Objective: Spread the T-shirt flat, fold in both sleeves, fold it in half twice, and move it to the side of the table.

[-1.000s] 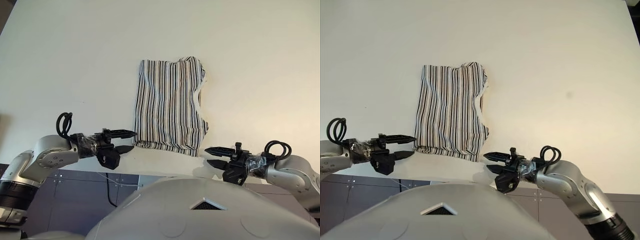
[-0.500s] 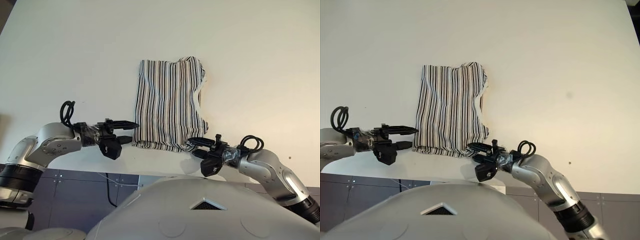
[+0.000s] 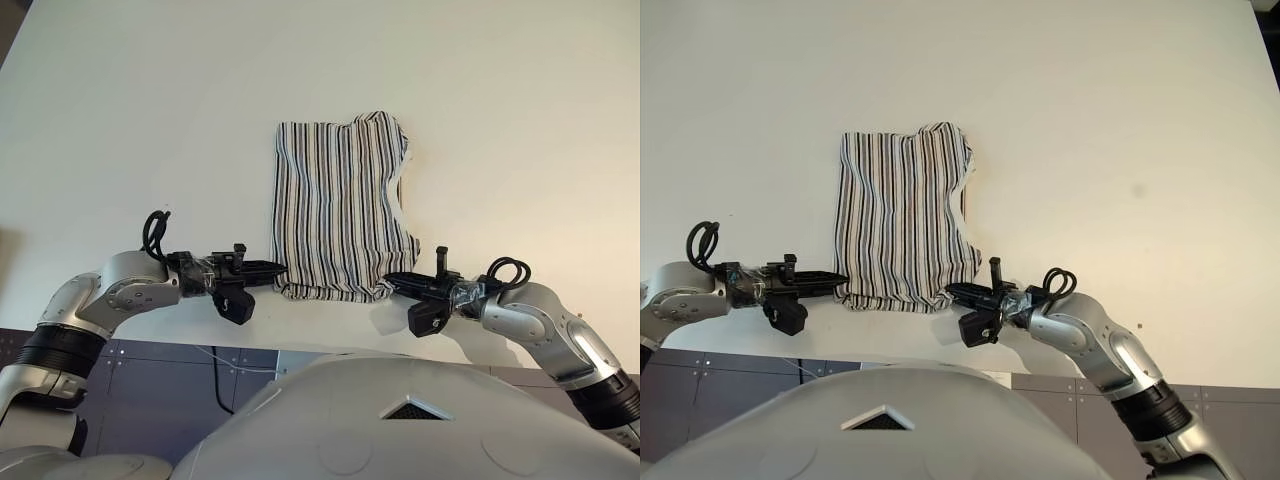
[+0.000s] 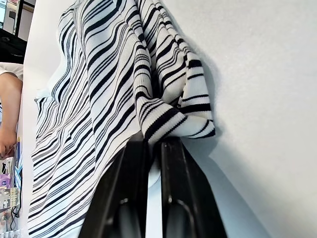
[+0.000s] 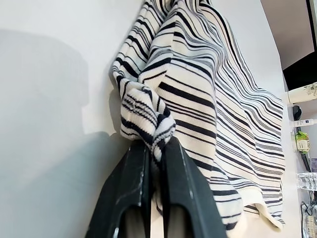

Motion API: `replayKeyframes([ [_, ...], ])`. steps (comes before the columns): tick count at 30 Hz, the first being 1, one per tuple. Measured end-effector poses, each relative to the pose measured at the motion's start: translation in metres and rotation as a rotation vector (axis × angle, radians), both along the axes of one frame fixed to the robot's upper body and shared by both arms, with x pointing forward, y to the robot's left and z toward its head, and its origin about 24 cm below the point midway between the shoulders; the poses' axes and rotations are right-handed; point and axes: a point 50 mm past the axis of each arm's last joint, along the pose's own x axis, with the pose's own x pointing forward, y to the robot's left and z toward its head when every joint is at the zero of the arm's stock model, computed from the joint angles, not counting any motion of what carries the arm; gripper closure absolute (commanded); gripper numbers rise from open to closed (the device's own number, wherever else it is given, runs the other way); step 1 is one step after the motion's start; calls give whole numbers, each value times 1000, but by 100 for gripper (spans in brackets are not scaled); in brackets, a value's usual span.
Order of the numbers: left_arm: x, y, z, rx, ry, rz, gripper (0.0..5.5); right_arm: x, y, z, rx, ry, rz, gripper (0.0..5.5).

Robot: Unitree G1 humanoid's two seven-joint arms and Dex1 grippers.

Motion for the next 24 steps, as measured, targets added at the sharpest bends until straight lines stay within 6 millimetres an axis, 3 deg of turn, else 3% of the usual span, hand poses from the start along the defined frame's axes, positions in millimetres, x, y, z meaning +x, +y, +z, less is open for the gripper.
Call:
replayKeyframes([
  [5, 2, -9, 12, -121, 150, 161, 539, -9, -13, 8, 112, 186, -105, 540],
  [7, -17, -13, 16, -155, 305, 227, 539, -24, -28, 18, 117, 307, -119, 540],
  [9, -50, -18, 20, -186, 553, 306, 539, -41, -36, 31, 161, 474, -140, 540],
  [11, -58, -18, 29, -225, 714, 396, 539, -39, -40, 48, 244, 570, -193, 540],
  [14, -28, -18, 45, -327, 797, 546, 539, -3, -48, 64, 348, 586, -345, 540],
  [17, 10, -31, 44, -503, 860, 700, 539, 55, -55, 54, 383, 453, -537, 540],
  [20, 68, -39, 34, -633, 864, 857, 539, 109, -42, 42, 421, 356, -671, 540],
  [22, 90, -42, 38, -685, 854, 894, 539, 128, -36, 42, 436, 332, -706, 540],
  [24, 99, -39, 42, -727, 851, 921, 539, 138, -28, 40, 448, 332, -710, 540],
])
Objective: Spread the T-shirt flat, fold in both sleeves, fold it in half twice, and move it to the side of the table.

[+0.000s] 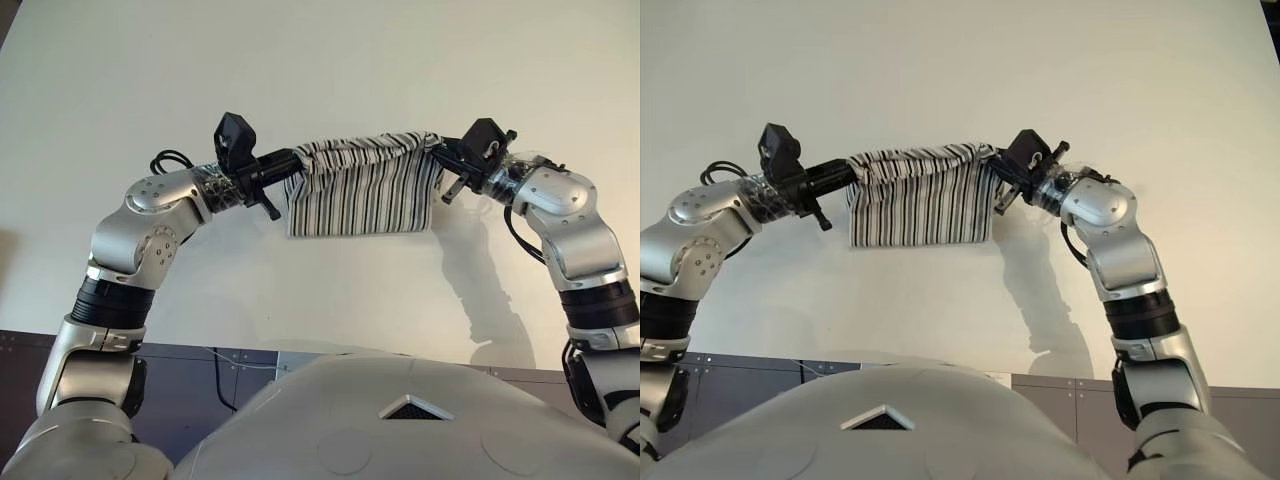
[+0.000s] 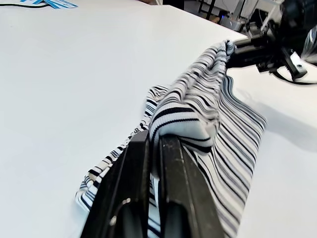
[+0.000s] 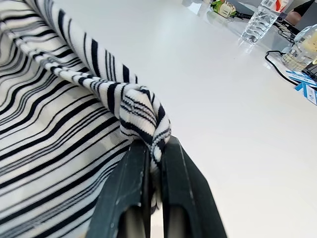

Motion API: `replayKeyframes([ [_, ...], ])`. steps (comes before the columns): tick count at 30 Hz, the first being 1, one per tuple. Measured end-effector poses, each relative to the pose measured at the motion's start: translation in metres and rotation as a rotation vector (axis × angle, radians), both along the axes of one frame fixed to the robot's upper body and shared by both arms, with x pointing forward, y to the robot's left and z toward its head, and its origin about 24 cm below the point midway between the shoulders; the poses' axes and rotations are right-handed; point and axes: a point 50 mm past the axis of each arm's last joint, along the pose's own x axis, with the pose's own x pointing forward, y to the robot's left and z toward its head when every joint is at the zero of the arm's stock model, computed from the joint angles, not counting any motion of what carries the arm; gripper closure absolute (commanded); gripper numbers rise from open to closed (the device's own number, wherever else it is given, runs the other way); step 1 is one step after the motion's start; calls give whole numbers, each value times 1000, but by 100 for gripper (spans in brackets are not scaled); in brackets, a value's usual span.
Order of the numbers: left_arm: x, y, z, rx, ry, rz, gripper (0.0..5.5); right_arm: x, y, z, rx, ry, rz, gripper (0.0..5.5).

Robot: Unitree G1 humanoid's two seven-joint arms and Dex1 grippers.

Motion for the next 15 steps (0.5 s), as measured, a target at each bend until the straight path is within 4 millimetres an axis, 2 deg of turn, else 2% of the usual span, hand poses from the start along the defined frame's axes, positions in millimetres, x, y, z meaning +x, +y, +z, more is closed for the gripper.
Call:
replayKeyframes([
  [7, 0, 6, -4, -26, 43, 63, 539, 6, 19, -7, 33, 28, 15, 540],
  [11, 27, 21, -19, 26, 83, 187, 539, 25, 32, -11, 18, 34, -11, 540],
  [13, 38, 24, -34, 81, 103, 214, 539, 35, 39, -25, -26, 69, -39, 540],
  [15, 39, 20, -49, 149, 103, 187, 497, 39, 41, -38, -47, 95, -76, 495],
])
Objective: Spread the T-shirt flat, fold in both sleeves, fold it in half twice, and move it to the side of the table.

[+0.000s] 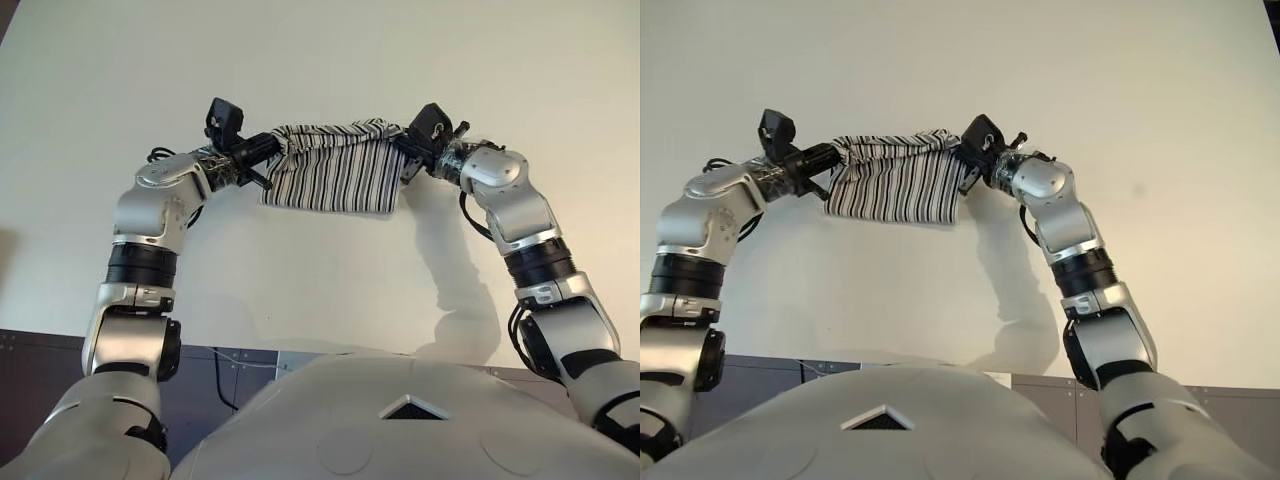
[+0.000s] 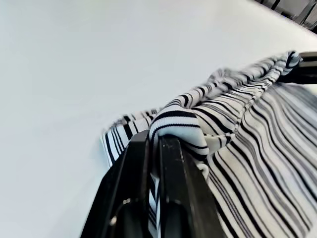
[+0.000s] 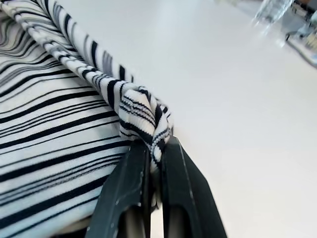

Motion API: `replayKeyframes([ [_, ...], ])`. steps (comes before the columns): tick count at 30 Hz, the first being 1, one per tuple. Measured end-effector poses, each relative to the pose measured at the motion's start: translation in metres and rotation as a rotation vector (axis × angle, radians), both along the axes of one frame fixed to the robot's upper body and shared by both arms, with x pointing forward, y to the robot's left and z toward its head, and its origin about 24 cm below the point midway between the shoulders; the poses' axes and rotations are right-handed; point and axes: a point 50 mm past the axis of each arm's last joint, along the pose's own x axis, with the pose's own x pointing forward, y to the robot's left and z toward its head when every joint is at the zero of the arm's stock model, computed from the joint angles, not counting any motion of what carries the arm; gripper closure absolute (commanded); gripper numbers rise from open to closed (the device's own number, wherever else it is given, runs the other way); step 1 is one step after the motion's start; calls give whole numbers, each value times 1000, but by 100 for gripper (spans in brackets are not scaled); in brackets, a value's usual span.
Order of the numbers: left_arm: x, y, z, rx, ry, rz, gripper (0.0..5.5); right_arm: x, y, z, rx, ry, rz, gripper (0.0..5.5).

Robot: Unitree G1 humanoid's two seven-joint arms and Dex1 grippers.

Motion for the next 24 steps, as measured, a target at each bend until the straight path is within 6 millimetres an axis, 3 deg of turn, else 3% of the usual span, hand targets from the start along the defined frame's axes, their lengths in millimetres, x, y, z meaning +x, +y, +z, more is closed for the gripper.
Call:
replayKeyframes([
  [5, 26, -1, 1, -46, -44, 98, 419, 18, 10, -6, 36, -39, -83, 407],
  [8, 54, 6, 23, -139, -95, 248, 380, 37, 13, -1, 98, -45, -226, 403],
  [10, 62, 6, 25, -231, -63, 328, 380, 49, 9, 3, 138, -23, -343, 403],
  [13, 62, 4, 5, -220, 56, 465, 380, 61, 0, -1, 206, 73, -572, 403],
  [15, 58, 13, -8, -159, 110, 581, 380, 64, -6, 2, 204, 65, -621, 403],
  [19, 57, 34, -3, -229, 108, 759, 380, 59, 28, 42, 353, -85, -174, 403],
  [20, 56, 39, -1, -293, 92, 814, 380, 43, 42, 42, 380, -69, -2, 403],
  [21, 52, 46, -1, -368, 68, 889, 380, 28, 50, 29, 399, 4, 109, 403],
  [22, 46, 50, -6, -418, 61, 952, 380, 20, 48, 13, 411, 86, 113, 403],
  [24, 38, 50, -13, -449, 66, 1000, 380, 23, 33, 4, 462, 164, 42, 403],
])
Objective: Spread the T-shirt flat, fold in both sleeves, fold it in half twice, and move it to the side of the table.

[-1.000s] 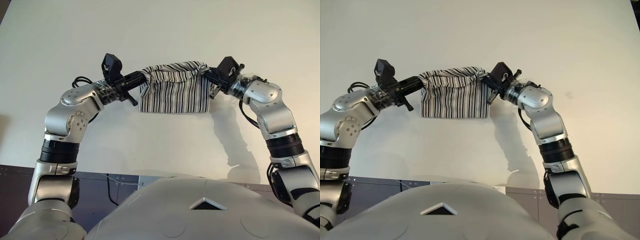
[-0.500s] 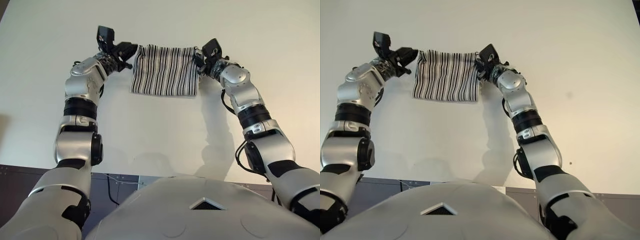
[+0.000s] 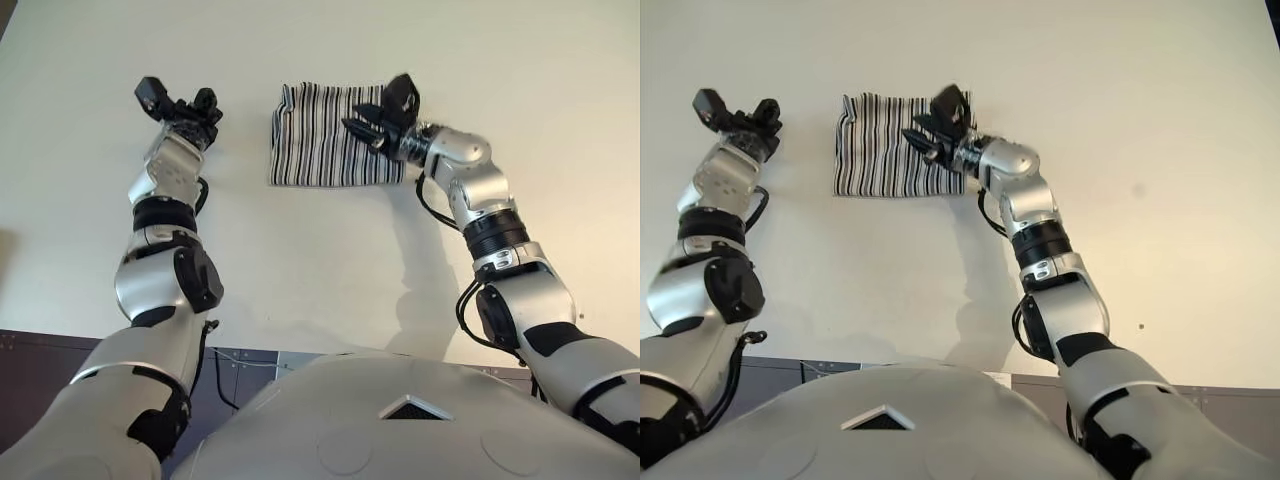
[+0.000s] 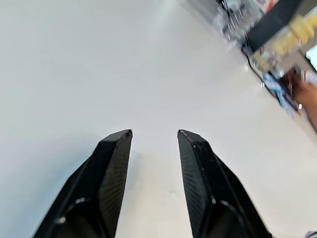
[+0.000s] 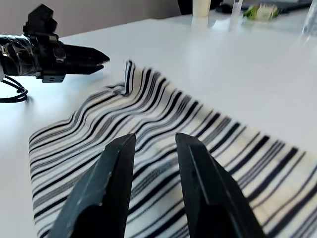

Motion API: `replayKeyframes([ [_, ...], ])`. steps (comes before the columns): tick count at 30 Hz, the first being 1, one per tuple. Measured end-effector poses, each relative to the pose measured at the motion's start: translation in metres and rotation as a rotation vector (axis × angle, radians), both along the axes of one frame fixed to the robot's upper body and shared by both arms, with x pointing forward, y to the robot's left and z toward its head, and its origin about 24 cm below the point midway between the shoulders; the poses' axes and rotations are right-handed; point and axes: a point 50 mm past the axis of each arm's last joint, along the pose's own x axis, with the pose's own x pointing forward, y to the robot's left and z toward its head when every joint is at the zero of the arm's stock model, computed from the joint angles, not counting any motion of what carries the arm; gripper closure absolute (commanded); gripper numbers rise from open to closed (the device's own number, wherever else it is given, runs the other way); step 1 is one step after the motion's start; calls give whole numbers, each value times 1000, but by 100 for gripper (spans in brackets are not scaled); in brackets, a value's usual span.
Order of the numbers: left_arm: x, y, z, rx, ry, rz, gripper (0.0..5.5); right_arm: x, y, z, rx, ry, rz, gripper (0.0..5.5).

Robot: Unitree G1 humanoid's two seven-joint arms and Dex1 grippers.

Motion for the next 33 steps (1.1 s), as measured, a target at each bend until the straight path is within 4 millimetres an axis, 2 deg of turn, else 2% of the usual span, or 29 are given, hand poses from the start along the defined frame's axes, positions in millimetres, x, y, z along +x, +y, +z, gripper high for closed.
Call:
replayKeyframes([
  [1, -1, -4, -2, -4, -2, 11, 380, 6, -12, -1, -9, 37, -23, 403],
  [3, -3, -12, -4, -9, -9, 14, 380, 10, -25, -10, -106, 81, -18, 403],
  [9, -5, -16, -5, -19, -11, 34, 380, 22, -14, -15, -366, 10, -67, 403],
  [11, -8, -16, -6, -16, -10, 41, 380, 26, -16, -14, -449, -33, -112, 403],
  [12, -10, -18, -7, -17, -10, 47, 380, 29, -24, -14, -488, -47, -181, 403],
  [14, -12, -18, -8, -16, -14, 57, 380, 33, -51, -15, -535, -42, -349, 403],
  [15, -12, -19, -8, -19, -15, 60, 380, 34, -72, -15, -537, -12, -479, 403],
  [16, -12, -21, -8, -24, -19, 67, 380, 30, -115, -17, -517, 47, -714, 403],
  [18, -16, -19, -8, -29, -22, 102, 380, 14, -178, -18, -471, 135, -1034, 403],
  [19, -19, -18, -8, -39, -28, 123, 380, -2, -208, -22, -404, 189, -1214, 403],
  [21, -24, -16, -8, -55, -39, 159, 380, -27, -247, -24, -314, 224, -1457, 403],
  [23, -30, -14, -8, -67, -44, 199, 380, -49, -268, -27, -302, 210, -1582, 403],
  [28, -45, -18, -4, -73, -67, 252, 380, -69, -272, -32, -321, 178, -1703, 403],
  [31, -51, -19, 9, 5, -104, 255, 380, -86, -276, -31, -352, 185, -1844, 403],
  [33, -51, -24, 17, 24, -125, 262, 380, -99, -271, -30, -395, 169, -1913, 403],
])
